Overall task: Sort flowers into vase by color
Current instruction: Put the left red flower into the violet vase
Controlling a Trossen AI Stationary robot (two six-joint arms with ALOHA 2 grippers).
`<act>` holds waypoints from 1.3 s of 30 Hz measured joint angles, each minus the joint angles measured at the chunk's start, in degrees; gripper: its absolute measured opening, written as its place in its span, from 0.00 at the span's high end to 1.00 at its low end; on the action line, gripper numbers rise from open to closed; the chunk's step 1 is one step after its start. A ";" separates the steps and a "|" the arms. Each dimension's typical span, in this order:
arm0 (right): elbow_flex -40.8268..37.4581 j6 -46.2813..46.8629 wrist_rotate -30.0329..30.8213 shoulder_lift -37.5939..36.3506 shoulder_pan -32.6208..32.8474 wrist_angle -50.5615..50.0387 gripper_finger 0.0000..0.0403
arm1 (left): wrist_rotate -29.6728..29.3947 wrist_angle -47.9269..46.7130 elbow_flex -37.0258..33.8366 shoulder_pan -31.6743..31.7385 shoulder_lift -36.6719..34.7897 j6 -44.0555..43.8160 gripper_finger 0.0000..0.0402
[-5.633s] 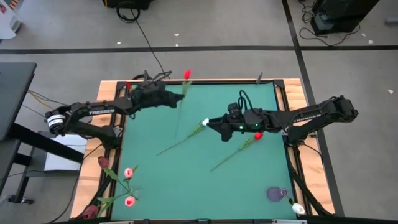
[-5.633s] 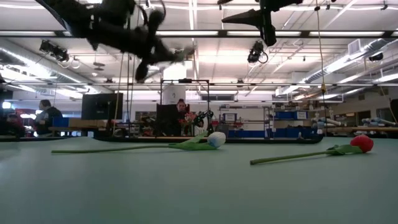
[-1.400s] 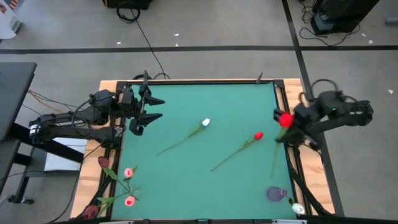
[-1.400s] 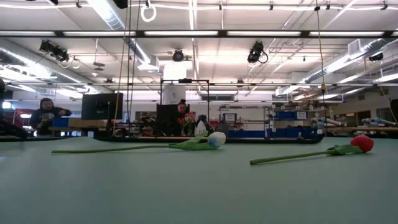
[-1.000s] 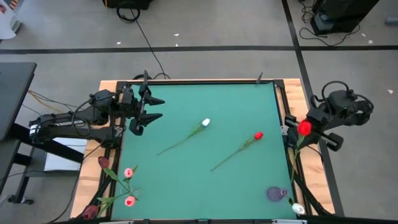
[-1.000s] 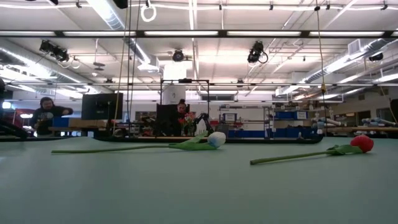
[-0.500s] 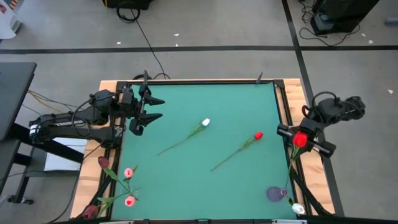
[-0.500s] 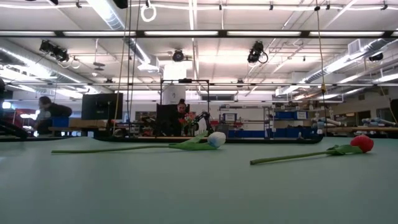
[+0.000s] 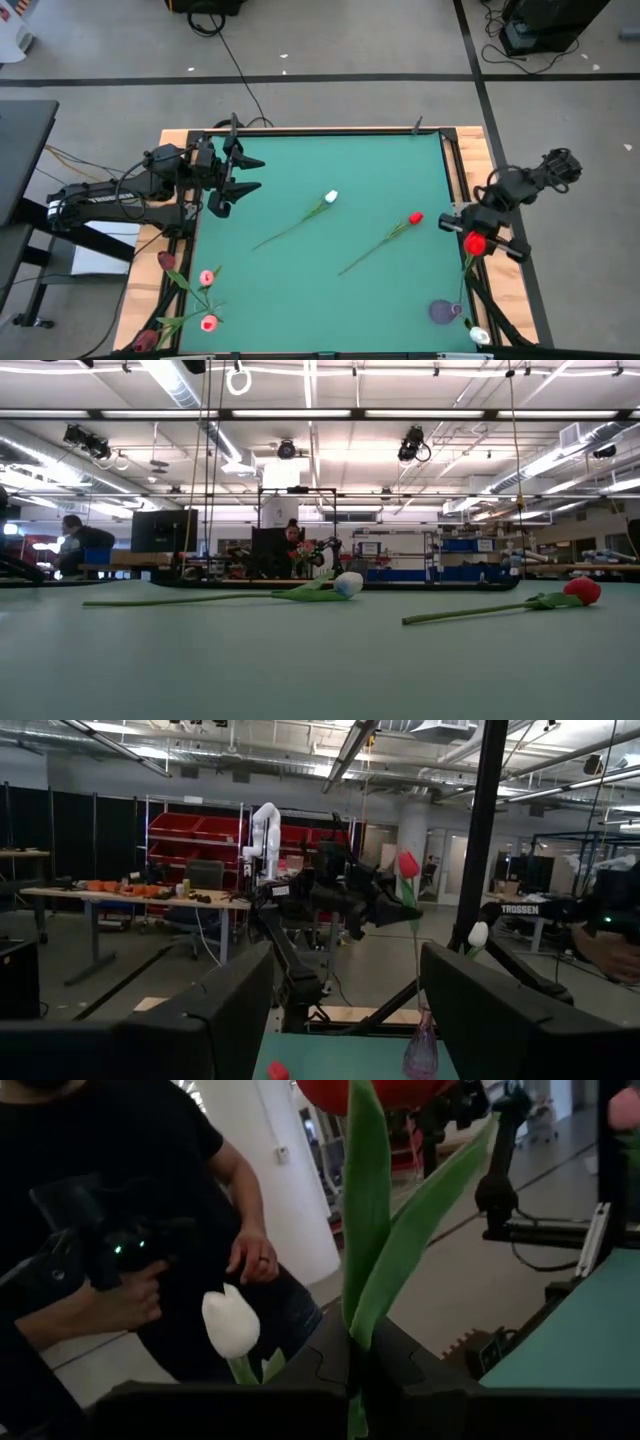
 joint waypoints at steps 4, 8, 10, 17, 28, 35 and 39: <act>-0.28 -1.48 0.00 1.22 1.06 0.85 0.96 | 0.00 0.00 0.00 -0.02 0.00 -0.01 0.36; 0.45 -1.66 0.04 1.01 1.00 1.15 0.96 | 0.00 -0.01 0.00 -0.02 0.00 0.00 0.36; 1.09 -1.68 0.33 0.98 0.99 1.11 0.96 | 0.00 0.01 0.00 -0.02 0.00 0.00 0.36; 3.05 -1.66 0.40 1.01 0.99 0.66 0.96 | 0.00 -0.02 0.00 -0.02 0.00 0.00 0.36; 4.90 -1.37 0.67 1.58 1.11 -3.20 0.96 | 0.00 0.01 0.00 -0.02 0.00 -0.01 0.36; 4.89 -4.21 1.08 3.46 1.32 -4.60 0.96 | 0.00 -0.02 0.00 -0.01 0.00 -0.01 0.36; 4.88 -7.25 2.24 4.07 1.83 -5.20 0.96 | 0.00 0.00 0.00 -0.02 0.00 0.00 0.36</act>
